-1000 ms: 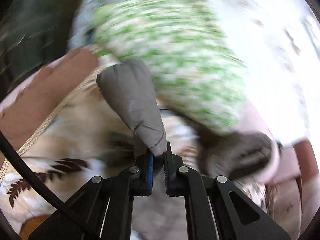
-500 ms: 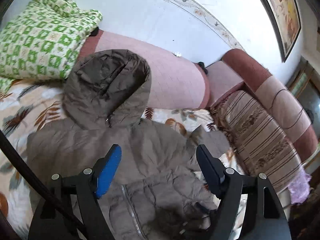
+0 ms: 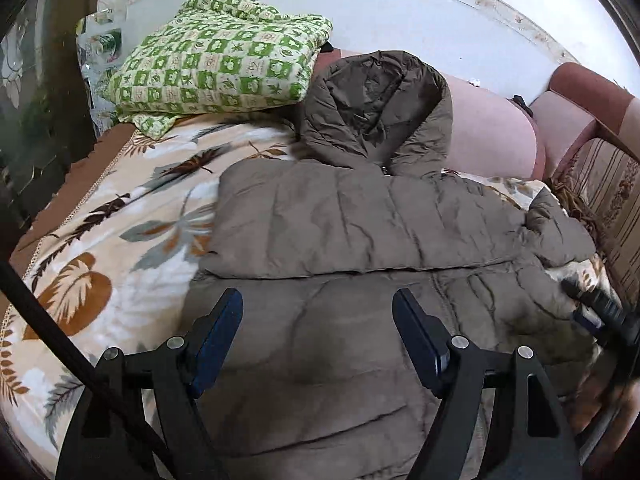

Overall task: Fold large clothes
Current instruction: 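Fold the held sleeve across the coat body with the left tool, release, then grasp the other coat sleeve with the right tool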

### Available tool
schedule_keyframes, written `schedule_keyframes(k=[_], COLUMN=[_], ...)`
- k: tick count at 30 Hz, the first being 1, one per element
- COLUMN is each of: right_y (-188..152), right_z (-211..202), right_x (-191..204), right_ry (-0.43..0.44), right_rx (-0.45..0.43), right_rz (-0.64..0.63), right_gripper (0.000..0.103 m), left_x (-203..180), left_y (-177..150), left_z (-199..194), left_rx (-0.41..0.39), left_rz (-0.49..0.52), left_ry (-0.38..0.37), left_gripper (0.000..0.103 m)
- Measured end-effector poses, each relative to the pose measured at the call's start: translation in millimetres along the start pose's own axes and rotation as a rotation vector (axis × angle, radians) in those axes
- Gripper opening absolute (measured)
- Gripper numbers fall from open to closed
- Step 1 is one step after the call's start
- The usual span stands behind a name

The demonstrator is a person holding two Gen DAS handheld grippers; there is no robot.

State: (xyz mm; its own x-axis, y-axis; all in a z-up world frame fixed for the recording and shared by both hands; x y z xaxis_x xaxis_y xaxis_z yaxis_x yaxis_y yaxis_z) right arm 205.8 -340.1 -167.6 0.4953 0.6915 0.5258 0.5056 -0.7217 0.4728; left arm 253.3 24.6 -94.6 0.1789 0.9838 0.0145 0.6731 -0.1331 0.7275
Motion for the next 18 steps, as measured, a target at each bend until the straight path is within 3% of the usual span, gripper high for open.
schedule_keyframes(k=[3, 7, 13, 15, 18], right_y=[36.7, 106.7, 185.8, 206.9, 230.8], right_z=[1.9, 13.4, 47.2, 52.1, 64.7], right_x=[-25.6, -82.8, -164.9, -188.1, -215.3], right_ry=[-0.049, -0.206, -0.399, -0.41, -0.347], right_rx=[-0.02, -0.115, -0.145, -0.157, -0.141], right_rz=[0.046, 0.081, 0.153, 0.221, 0.358], right_gripper=[0.094, 0.093, 0.085, 0.085, 0.085], left_x=[6.4, 9.7, 6.4, 4.3, 1.8], left_y=[1.2, 2.2, -3.7, -5.7, -10.0], left_z=[-4.4, -2.8, 13.1, 18.2, 27.1], left_rx=[-0.031, -0.032, -0.001, 0.01, 0.032], left_rz=[0.009, -0.005, 0.004, 0.011, 0.018], left_ry=[0.026, 0.024, 0.036, 0.035, 0.032], left_gripper=[0.076, 0.076, 0.076, 0.076, 0.076])
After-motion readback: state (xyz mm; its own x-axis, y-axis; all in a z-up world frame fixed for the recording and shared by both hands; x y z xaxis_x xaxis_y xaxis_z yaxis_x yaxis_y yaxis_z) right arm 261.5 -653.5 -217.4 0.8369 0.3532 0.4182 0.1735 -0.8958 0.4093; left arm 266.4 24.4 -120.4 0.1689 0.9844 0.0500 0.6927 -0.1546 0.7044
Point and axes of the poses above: each gripper's, at about its wrist camera, not at the fingertips, and z roughly the way its jaws point, x to its left, y to its top, the point moved 6 cm from there along z, roughly the way its jaws point, and after that the axes turned 8 degrees about z, right-handed, at the moved point
